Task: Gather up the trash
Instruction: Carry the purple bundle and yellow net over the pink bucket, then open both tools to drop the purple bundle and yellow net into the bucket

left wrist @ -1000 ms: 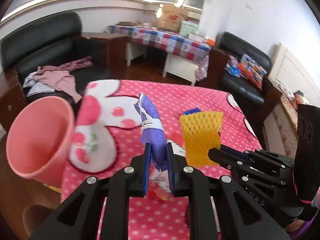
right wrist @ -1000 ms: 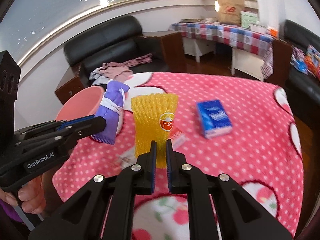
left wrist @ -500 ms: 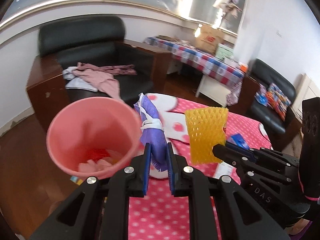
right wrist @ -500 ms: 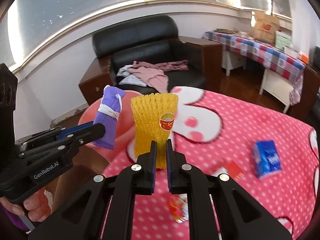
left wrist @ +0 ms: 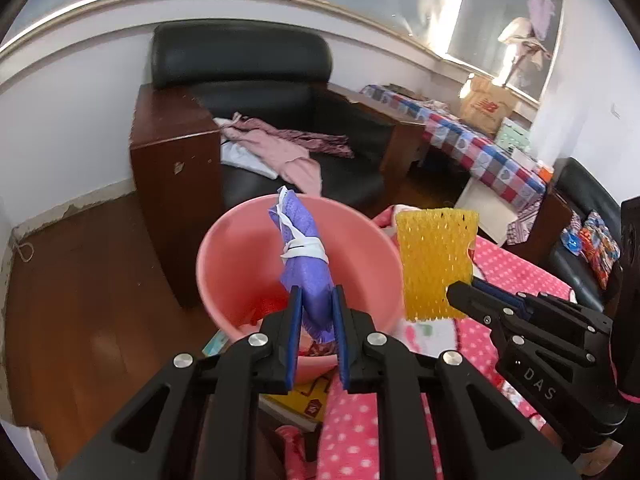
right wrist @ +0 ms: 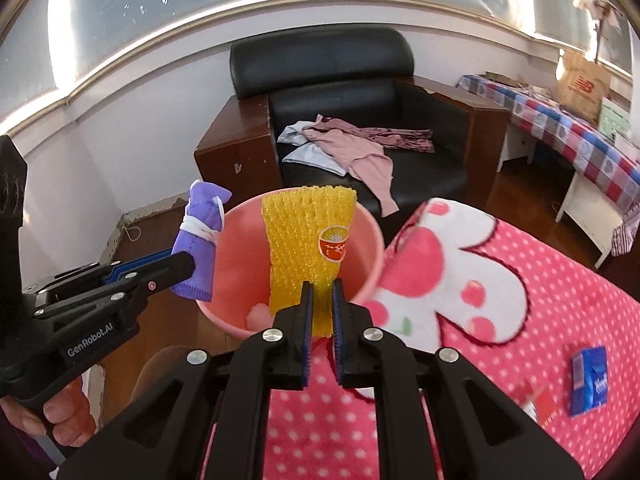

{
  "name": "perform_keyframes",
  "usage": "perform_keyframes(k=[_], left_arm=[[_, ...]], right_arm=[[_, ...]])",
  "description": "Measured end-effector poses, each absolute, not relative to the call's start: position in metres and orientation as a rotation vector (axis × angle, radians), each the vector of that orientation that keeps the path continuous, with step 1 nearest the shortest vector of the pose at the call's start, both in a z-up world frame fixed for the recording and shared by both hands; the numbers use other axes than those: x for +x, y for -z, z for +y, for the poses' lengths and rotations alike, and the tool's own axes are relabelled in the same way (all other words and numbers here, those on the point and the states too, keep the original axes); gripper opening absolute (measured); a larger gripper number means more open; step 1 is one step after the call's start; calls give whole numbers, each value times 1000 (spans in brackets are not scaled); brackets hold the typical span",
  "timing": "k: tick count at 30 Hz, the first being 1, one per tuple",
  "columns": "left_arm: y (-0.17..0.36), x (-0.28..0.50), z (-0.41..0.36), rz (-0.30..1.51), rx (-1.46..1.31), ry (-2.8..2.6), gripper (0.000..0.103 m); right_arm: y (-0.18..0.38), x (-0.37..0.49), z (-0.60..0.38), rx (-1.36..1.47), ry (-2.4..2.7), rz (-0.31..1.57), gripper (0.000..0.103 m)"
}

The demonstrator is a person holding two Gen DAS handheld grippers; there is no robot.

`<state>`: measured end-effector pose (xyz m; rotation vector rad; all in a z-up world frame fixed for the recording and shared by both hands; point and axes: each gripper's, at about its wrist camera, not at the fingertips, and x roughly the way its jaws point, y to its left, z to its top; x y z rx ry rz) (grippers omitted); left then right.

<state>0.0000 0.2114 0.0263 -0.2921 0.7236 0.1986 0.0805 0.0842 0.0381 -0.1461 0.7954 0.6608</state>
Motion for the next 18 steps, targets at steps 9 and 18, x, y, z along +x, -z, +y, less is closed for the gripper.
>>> perform_keyframes(k=[9, 18], left_arm=[[-2, 10, 237, 788, -343, -221, 14], [16, 26, 244, 846, -346, -232, 15]], right_arm=[[-15, 97, 119, -180, -676, 871, 9], [6, 110, 138, -195, -669, 929, 9]])
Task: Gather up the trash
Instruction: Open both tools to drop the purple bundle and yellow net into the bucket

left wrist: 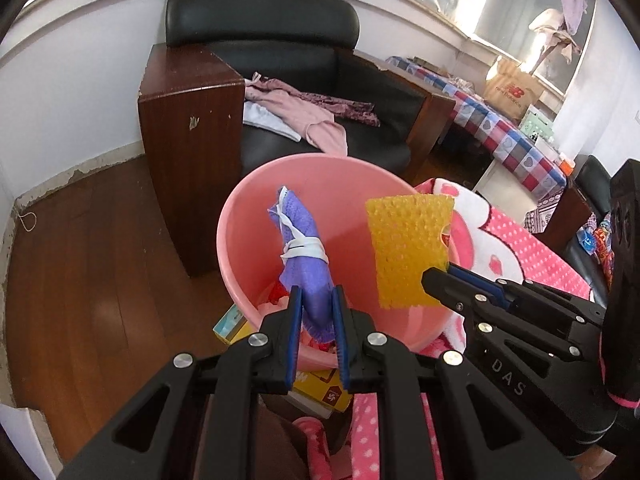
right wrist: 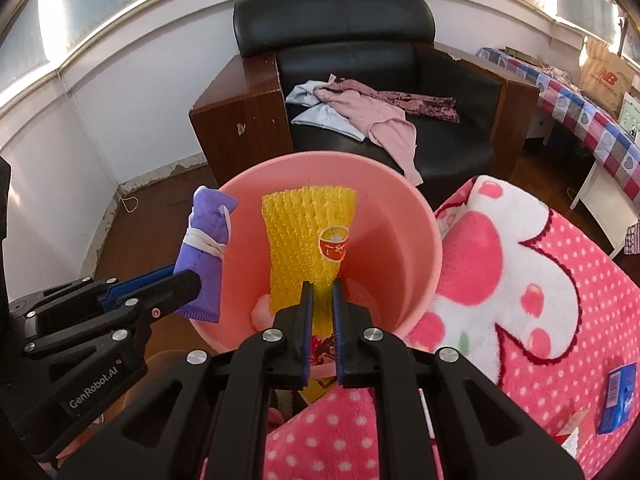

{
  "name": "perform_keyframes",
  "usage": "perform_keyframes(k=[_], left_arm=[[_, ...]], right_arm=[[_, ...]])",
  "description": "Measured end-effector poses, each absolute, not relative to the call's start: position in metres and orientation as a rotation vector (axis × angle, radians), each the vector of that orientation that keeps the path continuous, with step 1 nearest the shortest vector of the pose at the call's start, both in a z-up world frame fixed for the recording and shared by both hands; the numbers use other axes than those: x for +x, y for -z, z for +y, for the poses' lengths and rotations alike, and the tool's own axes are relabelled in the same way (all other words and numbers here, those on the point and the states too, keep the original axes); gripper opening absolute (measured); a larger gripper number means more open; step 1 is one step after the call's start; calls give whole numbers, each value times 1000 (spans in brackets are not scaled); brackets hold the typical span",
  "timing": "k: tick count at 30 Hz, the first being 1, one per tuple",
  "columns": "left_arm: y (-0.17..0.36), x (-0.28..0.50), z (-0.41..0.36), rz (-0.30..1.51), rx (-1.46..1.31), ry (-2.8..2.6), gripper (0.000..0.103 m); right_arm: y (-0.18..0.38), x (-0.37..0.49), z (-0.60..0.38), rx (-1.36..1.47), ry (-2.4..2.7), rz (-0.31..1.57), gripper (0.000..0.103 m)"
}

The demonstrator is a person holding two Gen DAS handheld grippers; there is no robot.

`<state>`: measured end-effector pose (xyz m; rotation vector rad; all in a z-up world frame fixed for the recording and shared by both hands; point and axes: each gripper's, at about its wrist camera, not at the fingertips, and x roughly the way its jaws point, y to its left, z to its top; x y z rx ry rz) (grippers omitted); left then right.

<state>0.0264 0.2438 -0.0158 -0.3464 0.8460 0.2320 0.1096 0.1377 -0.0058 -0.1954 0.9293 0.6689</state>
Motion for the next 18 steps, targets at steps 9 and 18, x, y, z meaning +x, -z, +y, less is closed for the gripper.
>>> perform_keyframes(k=[9, 18], left_arm=[[27, 31, 253, 872, -369, -254, 16], [28, 30, 256, 867, -391, -274, 27]], right_arm=[[22, 120, 140, -176, -657, 1003, 10], [18, 123, 134, -140, -653, 997, 30]])
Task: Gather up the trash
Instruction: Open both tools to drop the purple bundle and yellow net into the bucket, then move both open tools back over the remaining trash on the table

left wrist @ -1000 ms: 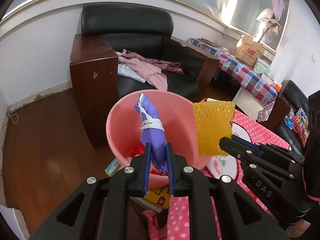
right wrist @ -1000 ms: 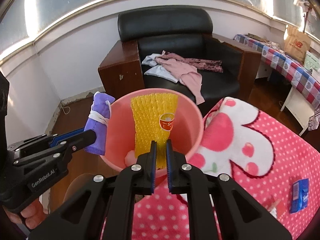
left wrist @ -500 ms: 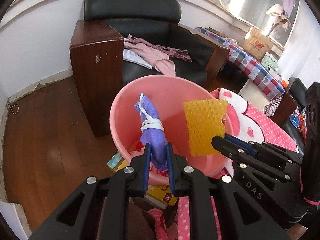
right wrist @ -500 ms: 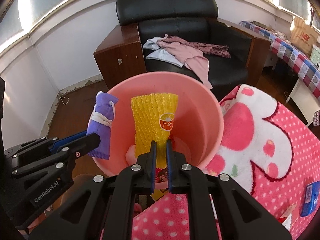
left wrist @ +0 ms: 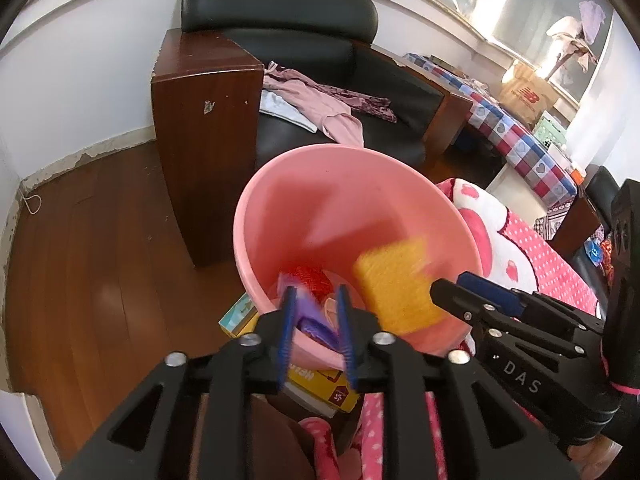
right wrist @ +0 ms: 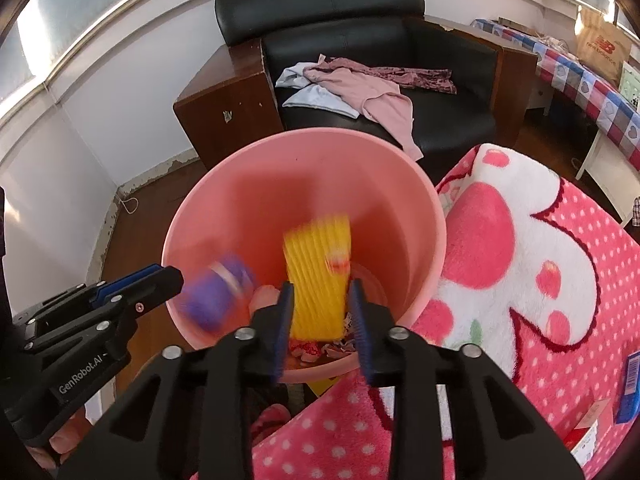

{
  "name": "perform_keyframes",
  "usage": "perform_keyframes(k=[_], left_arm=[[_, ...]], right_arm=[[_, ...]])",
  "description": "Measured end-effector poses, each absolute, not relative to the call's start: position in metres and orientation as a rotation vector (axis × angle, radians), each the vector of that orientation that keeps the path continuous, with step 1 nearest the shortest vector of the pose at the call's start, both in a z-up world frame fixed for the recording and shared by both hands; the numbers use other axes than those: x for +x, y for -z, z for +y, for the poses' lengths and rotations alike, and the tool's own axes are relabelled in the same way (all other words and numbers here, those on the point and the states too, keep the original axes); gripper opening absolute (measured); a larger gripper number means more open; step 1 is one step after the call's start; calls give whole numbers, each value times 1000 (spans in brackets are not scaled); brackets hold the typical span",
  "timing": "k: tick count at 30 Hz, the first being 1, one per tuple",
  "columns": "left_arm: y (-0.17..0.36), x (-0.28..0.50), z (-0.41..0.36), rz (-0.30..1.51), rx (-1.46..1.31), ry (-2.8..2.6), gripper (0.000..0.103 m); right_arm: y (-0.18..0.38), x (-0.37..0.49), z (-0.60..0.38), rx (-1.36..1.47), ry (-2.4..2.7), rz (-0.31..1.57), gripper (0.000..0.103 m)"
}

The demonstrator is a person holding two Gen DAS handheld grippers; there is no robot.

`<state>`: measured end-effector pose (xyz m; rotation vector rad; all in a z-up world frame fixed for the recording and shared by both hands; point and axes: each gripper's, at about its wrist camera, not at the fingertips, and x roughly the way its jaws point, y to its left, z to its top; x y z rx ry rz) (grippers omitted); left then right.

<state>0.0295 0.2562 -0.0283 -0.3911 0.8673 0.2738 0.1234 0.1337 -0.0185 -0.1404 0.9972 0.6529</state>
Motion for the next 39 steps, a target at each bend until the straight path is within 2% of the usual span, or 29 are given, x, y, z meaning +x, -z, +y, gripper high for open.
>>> perform_keyframes(k=[5, 13, 16, 22, 24, 36, 37, 39], left_arm=[[23, 25, 254, 850, -402, -267, 34], [9, 16, 245, 810, -392, -231, 37], [3, 12, 238, 793, -391, -209, 44], [-8, 5, 218, 764, -371, -151, 44], [-10, 3, 212, 760, -362, -136, 50], [-8, 6, 159, 795, -320, 30, 56], [-7, 7, 153, 799, -312, 43, 56], [-6, 8, 140, 809, -294, 74, 57]], right_arm=[[12, 117, 128, -133, -654, 971, 30], [3, 103, 108, -123, -629, 944, 30], [-2, 97, 97, -113, -618, 934, 30], [-12, 86, 74, -84, -601, 917, 30], [-16, 80, 64, -75, -596, 912, 30], [-18, 55, 5, -43, -528, 912, 30], [-19, 54, -3, -37, -516, 910, 31], [-19, 50, -15, -30, -498, 903, 40]])
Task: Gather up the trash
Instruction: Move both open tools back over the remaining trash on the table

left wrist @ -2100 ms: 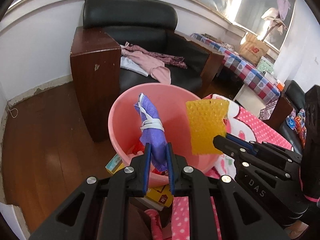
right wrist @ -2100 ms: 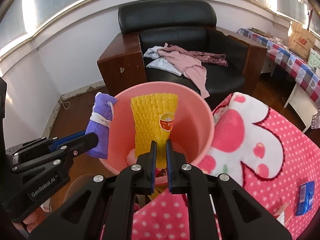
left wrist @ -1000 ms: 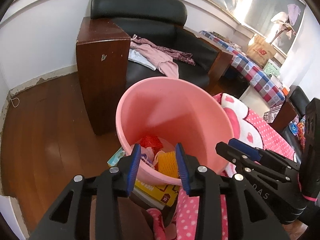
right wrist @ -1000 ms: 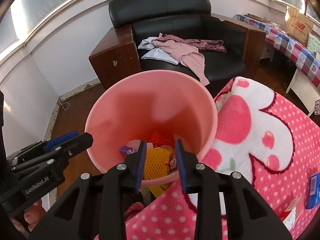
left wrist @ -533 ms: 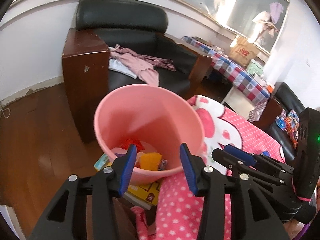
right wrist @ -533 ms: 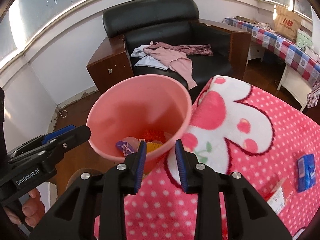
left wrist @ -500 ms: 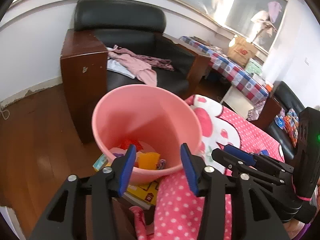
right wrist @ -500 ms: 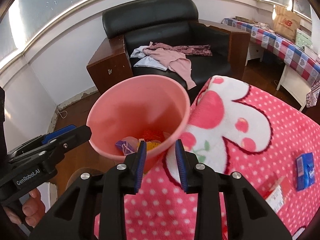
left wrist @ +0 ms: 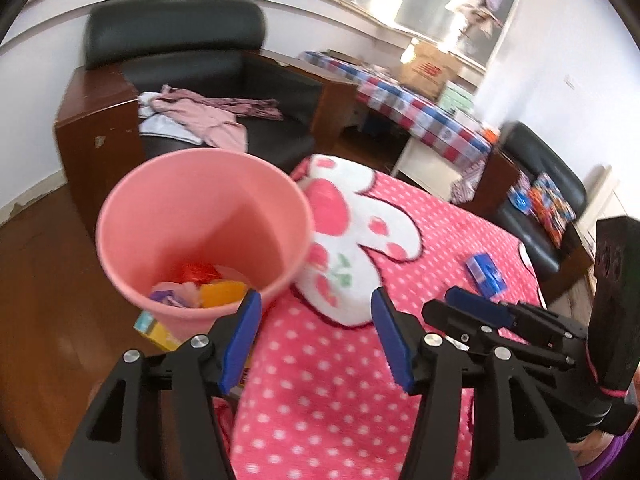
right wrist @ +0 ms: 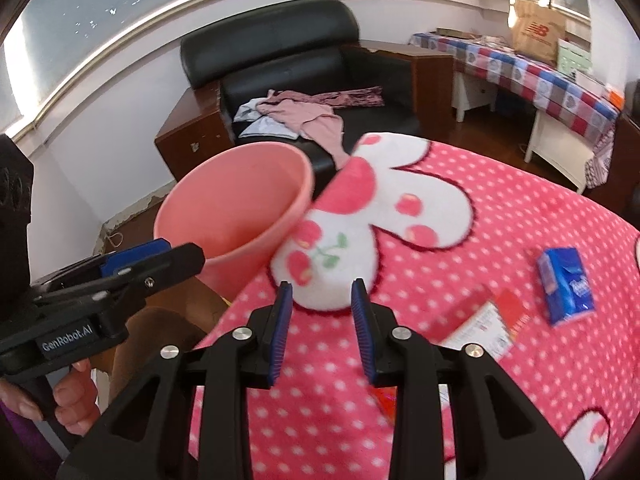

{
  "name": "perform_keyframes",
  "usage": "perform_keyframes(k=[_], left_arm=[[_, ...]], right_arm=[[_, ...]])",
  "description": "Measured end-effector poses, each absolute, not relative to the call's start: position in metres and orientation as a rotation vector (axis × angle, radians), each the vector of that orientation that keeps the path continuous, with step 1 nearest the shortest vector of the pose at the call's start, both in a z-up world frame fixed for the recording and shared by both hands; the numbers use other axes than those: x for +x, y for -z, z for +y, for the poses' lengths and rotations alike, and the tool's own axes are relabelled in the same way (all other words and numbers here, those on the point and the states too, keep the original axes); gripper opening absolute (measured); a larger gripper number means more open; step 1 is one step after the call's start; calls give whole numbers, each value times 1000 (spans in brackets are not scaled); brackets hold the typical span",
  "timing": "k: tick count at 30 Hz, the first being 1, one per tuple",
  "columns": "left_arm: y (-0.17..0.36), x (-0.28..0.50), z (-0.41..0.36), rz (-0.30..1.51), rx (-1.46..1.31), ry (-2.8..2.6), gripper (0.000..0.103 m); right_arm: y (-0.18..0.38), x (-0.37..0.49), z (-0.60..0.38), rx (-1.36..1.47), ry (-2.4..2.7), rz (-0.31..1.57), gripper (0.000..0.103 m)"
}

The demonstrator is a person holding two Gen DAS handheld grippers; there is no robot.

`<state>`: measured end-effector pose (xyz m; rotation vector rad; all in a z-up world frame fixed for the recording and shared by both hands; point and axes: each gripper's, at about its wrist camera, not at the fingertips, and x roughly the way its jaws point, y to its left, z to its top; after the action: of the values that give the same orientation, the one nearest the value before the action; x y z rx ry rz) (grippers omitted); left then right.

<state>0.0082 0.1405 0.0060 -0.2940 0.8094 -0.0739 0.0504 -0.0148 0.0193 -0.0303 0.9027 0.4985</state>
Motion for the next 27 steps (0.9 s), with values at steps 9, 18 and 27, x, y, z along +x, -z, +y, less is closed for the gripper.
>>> perform_keyframes(k=[9, 18, 27], left_arm=[[-3, 13, 89, 850, -204, 235, 57], [11, 24, 40, 927, -151, 360, 57], [29, 40, -6, 1003, -37, 443, 57]], right_arm=[[-18, 36, -73, -46, -369, 855, 46], [-9, 33, -121, 17, -291, 864, 46], [2, 32, -156, 79, -240, 876, 46]])
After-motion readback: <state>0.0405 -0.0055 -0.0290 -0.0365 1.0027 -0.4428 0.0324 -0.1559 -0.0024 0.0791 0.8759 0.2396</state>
